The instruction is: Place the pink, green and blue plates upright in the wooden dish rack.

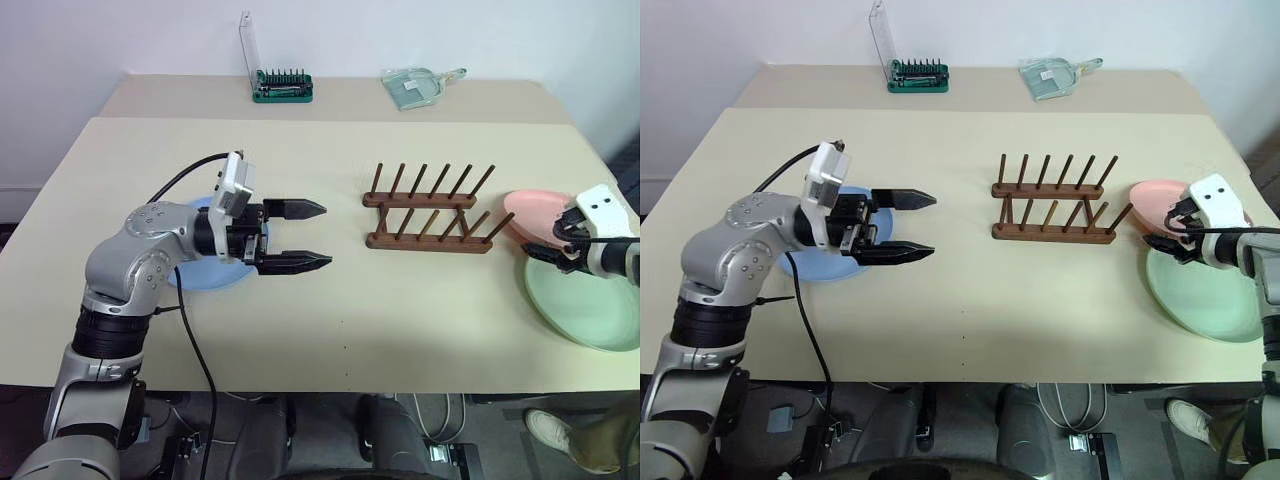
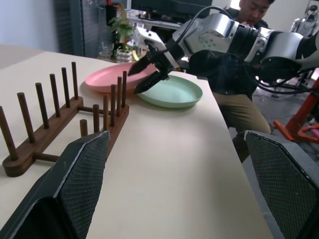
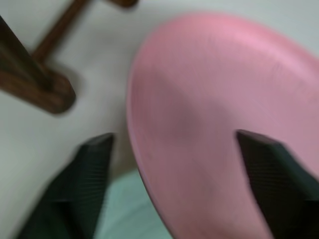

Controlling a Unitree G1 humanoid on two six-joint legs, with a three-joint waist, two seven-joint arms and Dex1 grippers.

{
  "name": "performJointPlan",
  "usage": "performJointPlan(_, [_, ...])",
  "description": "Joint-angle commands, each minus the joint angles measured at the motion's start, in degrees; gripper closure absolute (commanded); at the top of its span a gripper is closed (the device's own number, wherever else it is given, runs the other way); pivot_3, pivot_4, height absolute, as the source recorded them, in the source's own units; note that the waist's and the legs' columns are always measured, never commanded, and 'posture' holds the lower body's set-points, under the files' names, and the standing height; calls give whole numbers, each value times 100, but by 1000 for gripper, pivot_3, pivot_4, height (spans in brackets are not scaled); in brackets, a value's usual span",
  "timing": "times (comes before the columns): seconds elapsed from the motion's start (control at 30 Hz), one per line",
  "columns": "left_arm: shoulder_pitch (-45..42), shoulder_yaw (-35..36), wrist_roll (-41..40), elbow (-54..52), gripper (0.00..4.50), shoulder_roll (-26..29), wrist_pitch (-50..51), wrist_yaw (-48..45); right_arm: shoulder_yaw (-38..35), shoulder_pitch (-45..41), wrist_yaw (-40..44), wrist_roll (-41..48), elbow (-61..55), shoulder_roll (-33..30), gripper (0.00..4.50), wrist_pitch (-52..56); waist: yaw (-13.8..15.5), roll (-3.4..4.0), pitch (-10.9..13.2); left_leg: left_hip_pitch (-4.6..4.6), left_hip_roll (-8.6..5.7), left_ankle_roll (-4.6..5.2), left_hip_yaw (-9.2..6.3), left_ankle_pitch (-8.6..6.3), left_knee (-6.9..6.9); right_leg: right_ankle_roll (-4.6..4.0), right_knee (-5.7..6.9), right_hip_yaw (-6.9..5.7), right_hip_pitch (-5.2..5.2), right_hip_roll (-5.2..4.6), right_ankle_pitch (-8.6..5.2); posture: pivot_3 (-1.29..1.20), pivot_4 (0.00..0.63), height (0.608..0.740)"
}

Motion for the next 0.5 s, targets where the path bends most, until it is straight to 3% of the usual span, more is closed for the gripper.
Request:
performJointPlan(0.03, [-132, 16, -7, -91, 0, 9, -118, 25, -21, -140, 43, -137, 88, -152, 2785, -109, 5, 0, 0, 0, 0, 0, 0, 0, 0, 0, 0, 0, 0, 0, 0, 0, 150, 740])
performJointPlan(0.13, [-139, 26, 9, -67, 0, 11, -129, 39, -30, -207, 69, -145, 87, -129, 4295, -126, 6, 0, 0, 0, 0, 0, 0, 0, 0, 0, 0, 0, 0, 0, 0, 0, 150, 740])
performJointPlan(0.17, [-141, 28, 13, -58, 0, 11, -130, 43, -66, -252, 64, -116, 73, -104, 4453, -111, 3, 0, 0, 0, 0, 0, -1, 0, 0, 0, 0, 0, 0, 0, 0, 0, 150, 740])
performJointPlan(0.33, [-157, 25, 64, 14, 0, -17, -200, 56, -312, -486, 67, 105, -149, -66, 4453, 84, 5, 0, 0, 0, 0, 0, 0, 0, 0, 0, -1, 0, 1, 0, 0, 0, 150, 740])
performJointPlan(0.5, [-183, 45, 102, 109, 0, -72, -307, 87, -1068, -1427, -383, 725, -113, 309, 4453, 26, -58, 3, 2, 0, 1, -1, 0, 0, -1, 0, 0, 0, -2, 1, 0, 0, 150, 740])
